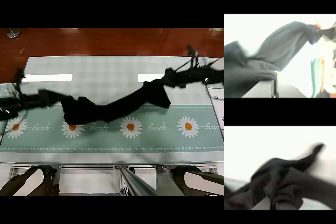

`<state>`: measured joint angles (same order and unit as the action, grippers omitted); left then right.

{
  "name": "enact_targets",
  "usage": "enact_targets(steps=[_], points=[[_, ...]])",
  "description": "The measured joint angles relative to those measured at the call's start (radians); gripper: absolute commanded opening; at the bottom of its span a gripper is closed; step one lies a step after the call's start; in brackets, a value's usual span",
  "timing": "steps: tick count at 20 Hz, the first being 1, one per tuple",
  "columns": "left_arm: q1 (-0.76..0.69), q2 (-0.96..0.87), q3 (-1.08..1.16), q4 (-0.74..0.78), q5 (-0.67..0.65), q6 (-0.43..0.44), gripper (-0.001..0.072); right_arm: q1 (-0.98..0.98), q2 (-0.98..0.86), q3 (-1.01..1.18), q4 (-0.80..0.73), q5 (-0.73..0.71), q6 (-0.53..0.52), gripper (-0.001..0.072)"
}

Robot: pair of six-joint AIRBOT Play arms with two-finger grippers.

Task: Fold the shirts.

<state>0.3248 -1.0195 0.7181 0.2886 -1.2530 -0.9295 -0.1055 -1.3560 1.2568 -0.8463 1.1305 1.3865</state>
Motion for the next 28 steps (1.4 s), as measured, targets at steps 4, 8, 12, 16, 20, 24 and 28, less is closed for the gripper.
enact_targets(steps=[4,8,12,16,20,24,28], points=[[0.039,0.026,0.433,-0.083,-0.004,-0.055,0.0019,0.001,0.108,0.333,-0.050,0.064,0.025,0.0026],[0.089,0.048,0.858,0.000,0.026,-0.163,0.0019,0.001,0.295,0.527,-0.125,0.118,0.040,0.0026],[0.164,0.101,1.149,0.201,0.064,-0.286,0.0019,0.001,0.492,0.582,-0.232,0.262,0.058,0.0027],[0.161,0.178,1.260,0.456,0.069,-0.370,0.0020,0.001,0.649,0.566,-0.345,0.447,0.108,0.0027],[0.017,0.221,1.246,0.699,-0.001,-0.422,0.0019,0.001,0.784,0.406,-0.374,0.579,0.170,0.0027],[-0.145,0.235,1.046,0.810,-0.063,-0.446,0.0019,0.001,0.900,0.043,-0.303,0.590,0.209,0.0027],[-0.208,0.225,0.741,0.845,0.041,-0.457,0.0019,0.001,0.912,-0.319,-0.236,0.421,0.203,0.0027]])
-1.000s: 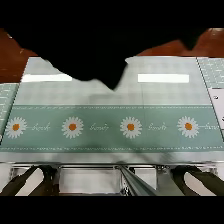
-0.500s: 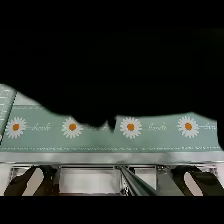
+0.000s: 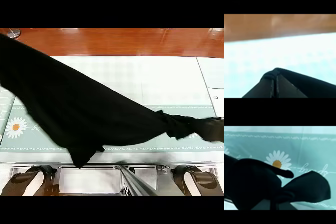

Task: Fold the shirts.

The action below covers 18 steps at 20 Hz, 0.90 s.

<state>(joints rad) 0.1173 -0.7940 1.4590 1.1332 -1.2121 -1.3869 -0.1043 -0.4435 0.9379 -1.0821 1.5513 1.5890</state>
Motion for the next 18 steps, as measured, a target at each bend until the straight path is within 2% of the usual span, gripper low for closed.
enact_targets(steps=[2,5,8,11,12,13,14,16,18], points=[[-0.012,-0.032,-0.131,0.005,0.084,-0.010,0.0020,0.000,-0.076,-0.107,0.017,-0.134,-0.024,0.0027],[-0.035,-0.116,-0.248,-0.004,0.213,-0.019,0.0020,0.000,-0.288,-0.148,0.041,-0.336,-0.072,0.0027],[-0.072,-0.225,-0.296,-0.024,0.350,-0.024,0.0020,-0.001,-0.573,-0.060,0.057,-0.462,-0.105,0.0027],[-0.108,-0.316,-0.314,-0.063,0.467,-0.045,0.0022,-0.004,-0.847,0.114,0.121,-0.511,-0.118,0.0029],[-0.119,-0.344,-0.317,-0.080,0.488,-0.055,0.0073,-0.005,-0.923,0.172,0.157,-0.519,-0.120,0.0163],[-0.131,-0.369,-0.319,-0.097,0.514,-0.059,0.0351,-0.006,-0.995,0.229,0.200,-0.518,-0.123,0.0546],[-0.140,-0.389,-0.321,-0.108,0.528,-0.063,0.0692,-0.008,-1.051,0.276,0.245,-0.520,-0.124,0.0621],[-0.147,-0.418,-0.322,-0.122,0.521,-0.071,0.0706,-0.021,-1.136,0.365,0.322,-0.491,-0.131,0.0621],[-0.121,-0.433,-0.309,-0.106,0.443,-0.070,0.0704,-0.064,-1.175,0.441,0.357,-0.415,-0.145,0.0620]])
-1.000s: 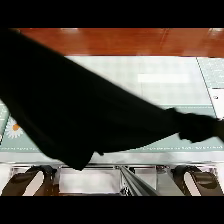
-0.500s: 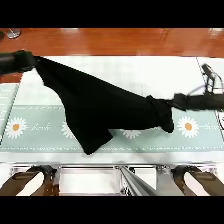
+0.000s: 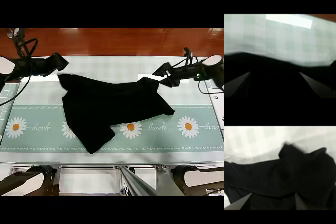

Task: Fold the shirts.

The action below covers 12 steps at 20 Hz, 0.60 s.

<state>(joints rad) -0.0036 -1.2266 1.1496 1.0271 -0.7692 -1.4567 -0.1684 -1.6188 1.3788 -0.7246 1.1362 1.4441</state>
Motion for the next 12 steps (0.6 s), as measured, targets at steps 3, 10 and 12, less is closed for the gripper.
enact_targets(steps=[3,10,12], points=[[0.104,-0.008,0.000,0.058,-0.233,-0.002,0.0704,-0.116,0.023,0.052,-0.050,0.159,-0.029,0.0620],[0.333,0.109,-0.404,-0.060,-0.477,0.071,0.0704,-0.433,0.335,-0.381,-0.175,0.095,-0.070,0.0620],[0.346,0.139,-0.534,-0.137,-0.455,0.096,0.0704,-0.492,0.422,-0.537,-0.130,0.047,-0.122,0.0620]])
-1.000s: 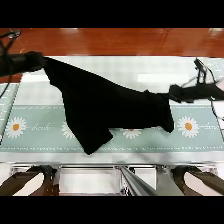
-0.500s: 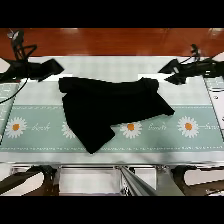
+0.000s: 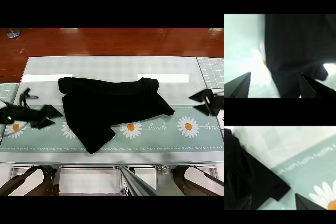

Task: Fold the shirts.

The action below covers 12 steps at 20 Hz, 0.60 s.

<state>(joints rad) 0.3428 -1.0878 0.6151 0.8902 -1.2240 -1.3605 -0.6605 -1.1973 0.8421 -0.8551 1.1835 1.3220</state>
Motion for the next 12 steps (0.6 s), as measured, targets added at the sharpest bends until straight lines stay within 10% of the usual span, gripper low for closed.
enact_targets(steps=[9,10,11,12], points=[[-0.211,0.028,-0.258,-0.339,0.299,0.040,0.0682,-0.064,0.100,-0.219,0.056,-0.028,-0.085,0.0620],[-0.251,0.027,-0.263,-0.369,0.346,0.040,0.0443,-0.065,0.101,-0.223,0.055,-0.021,-0.086,0.0620],[-0.285,0.026,-0.267,-0.384,0.398,0.042,0.0038,-0.065,0.099,-0.226,0.049,-0.018,-0.087,0.0620],[-0.315,0.023,-0.270,-0.391,0.435,0.043,0.0020,-0.066,0.093,-0.228,0.041,-0.011,-0.083,0.0620]])
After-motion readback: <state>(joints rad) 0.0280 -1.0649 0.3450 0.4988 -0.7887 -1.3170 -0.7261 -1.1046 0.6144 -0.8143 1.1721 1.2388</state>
